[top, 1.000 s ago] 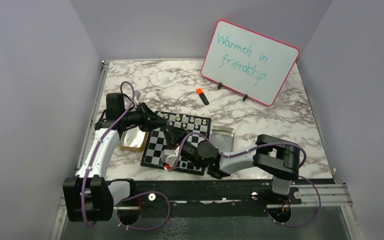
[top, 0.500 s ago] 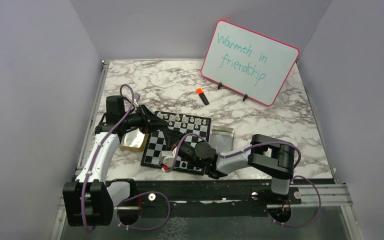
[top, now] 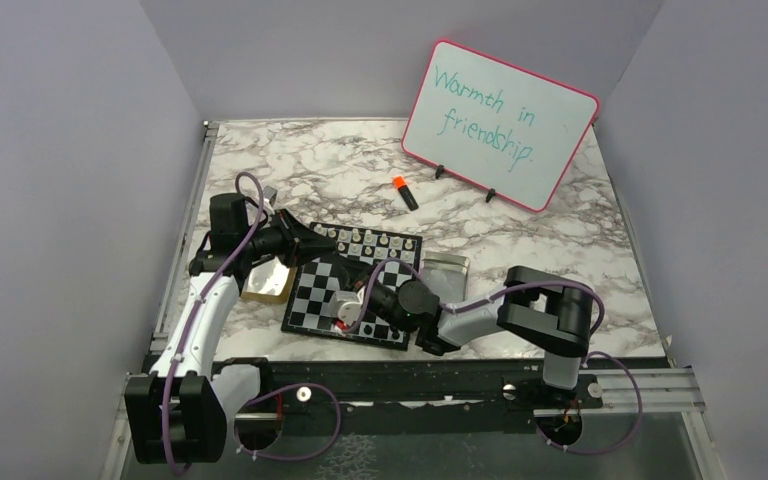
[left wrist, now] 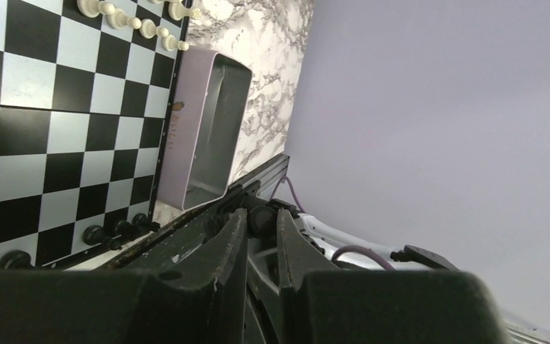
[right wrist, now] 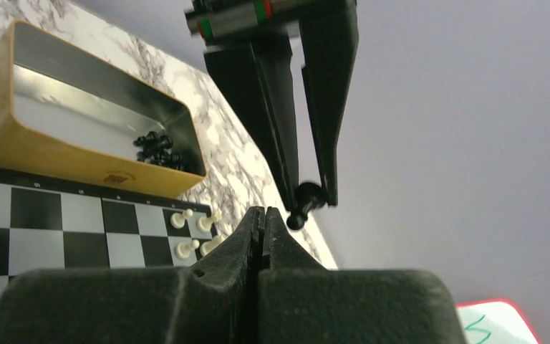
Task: Set up the chess pieces on the board
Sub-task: Place the chess piece on the chessboard.
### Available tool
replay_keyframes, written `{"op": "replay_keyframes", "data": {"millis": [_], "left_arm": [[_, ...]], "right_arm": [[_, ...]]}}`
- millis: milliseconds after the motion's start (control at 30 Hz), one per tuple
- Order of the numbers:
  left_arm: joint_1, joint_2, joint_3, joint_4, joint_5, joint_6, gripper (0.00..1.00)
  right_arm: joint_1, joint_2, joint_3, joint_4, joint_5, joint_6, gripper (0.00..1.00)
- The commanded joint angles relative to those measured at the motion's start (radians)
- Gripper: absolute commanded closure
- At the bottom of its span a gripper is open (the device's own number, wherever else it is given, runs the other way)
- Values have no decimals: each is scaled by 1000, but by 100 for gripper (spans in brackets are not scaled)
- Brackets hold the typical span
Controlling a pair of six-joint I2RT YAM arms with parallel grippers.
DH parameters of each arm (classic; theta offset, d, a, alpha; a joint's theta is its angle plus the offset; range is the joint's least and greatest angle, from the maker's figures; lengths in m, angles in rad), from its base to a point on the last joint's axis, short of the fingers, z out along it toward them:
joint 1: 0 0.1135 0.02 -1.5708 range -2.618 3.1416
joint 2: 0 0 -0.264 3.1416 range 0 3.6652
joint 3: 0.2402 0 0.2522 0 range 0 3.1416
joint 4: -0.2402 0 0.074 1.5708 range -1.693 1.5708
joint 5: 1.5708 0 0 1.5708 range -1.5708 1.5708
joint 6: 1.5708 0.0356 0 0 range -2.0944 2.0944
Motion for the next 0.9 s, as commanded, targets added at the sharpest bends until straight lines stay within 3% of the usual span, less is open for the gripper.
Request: {"op": "replay_keyframes", "data": {"millis": [0,333,467,633,867], "left_arm": [[-4,-43,-34,113,9,-108,85],[-4,-52,-42,121,-12,-120,81],[-4,-58,-47,138,-17,-138,82],[-25,-62,-43,149,-10,-146,83],[-37,-65,-55,151,-7,-148,83]], "right_arm": [[-25,-37,-29,58,-38,114,99],[-25,-5,-31,154,-18,143,99],[-26,-11,-50,226,3,185,80],[-28,-34,-62,202,-23,252,66],[-30,-23,-49,234,15,250,68]]}}
